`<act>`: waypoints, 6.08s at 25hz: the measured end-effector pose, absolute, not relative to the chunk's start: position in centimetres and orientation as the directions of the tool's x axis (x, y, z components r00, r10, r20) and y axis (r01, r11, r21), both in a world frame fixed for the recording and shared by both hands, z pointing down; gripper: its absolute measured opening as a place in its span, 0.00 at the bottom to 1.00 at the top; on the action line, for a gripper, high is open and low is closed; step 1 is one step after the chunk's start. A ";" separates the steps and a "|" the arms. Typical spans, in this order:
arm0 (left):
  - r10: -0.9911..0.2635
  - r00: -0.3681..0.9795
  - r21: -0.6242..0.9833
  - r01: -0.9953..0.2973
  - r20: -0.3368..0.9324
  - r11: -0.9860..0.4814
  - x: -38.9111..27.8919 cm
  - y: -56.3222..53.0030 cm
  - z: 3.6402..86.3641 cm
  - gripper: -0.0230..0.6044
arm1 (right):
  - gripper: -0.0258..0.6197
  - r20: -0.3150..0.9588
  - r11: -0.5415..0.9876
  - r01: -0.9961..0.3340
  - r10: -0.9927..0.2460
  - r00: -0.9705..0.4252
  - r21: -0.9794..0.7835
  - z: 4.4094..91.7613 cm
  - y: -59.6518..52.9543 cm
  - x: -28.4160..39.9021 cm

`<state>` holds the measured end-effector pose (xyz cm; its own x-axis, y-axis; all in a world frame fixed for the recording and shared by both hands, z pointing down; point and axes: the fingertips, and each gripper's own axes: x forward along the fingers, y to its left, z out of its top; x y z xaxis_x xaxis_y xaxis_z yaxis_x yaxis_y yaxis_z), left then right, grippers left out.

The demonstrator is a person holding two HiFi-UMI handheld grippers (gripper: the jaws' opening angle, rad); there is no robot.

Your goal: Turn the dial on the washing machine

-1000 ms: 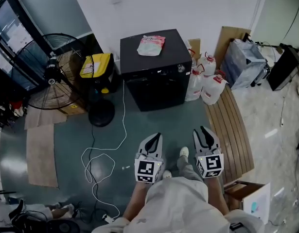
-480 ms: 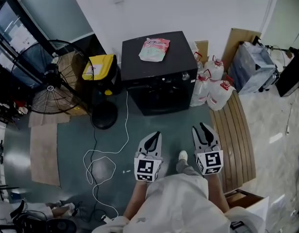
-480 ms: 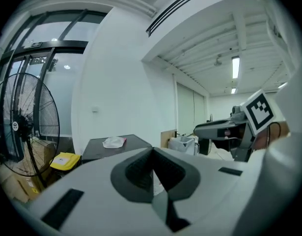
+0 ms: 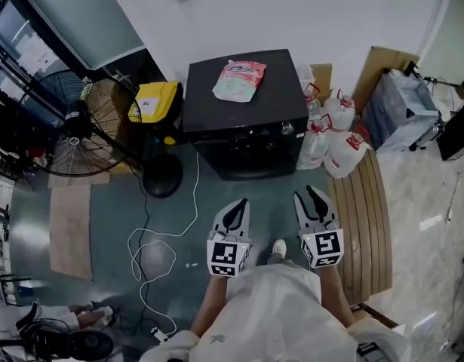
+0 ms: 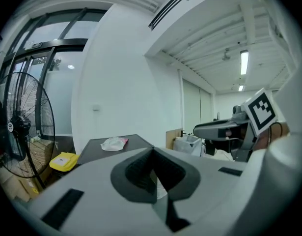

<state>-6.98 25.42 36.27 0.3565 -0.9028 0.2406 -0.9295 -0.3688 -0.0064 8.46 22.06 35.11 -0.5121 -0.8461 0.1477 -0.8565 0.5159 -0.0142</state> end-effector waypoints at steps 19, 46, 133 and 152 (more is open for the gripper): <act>-0.906 0.305 -0.019 -0.946 0.293 -0.324 -5.5 16.9 38.3 0.06 | 0.26 0.172 0.558 -0.829 -0.813 -0.556 -0.042 37.2 12.0 9.3; -0.826 0.470 0.080 -0.879 0.311 -0.470 -12.0 0.0 43.6 0.06 | 0.31 0.327 0.417 -0.909 -0.861 -0.389 0.018 43.1 -2.1 4.0; -0.693 0.465 0.134 -0.869 0.551 -0.476 -3.2 -4.6 58.7 0.06 | 0.47 0.622 0.264 -0.926 -0.687 -0.376 -0.268 67.2 -13.0 7.1; -0.689 0.474 0.140 -0.864 0.549 -0.483 -2.9 -4.8 58.8 0.06 | 0.47 0.559 0.199 -0.849 -0.676 -0.480 -0.490 67.1 -13.0 7.3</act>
<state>-2.94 -4.81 58.83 0.4737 -0.6888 0.5488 -0.8643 -0.4832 0.1395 7.28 -12.97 67.10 -0.4804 -0.6756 0.5592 -0.8491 0.1986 -0.4895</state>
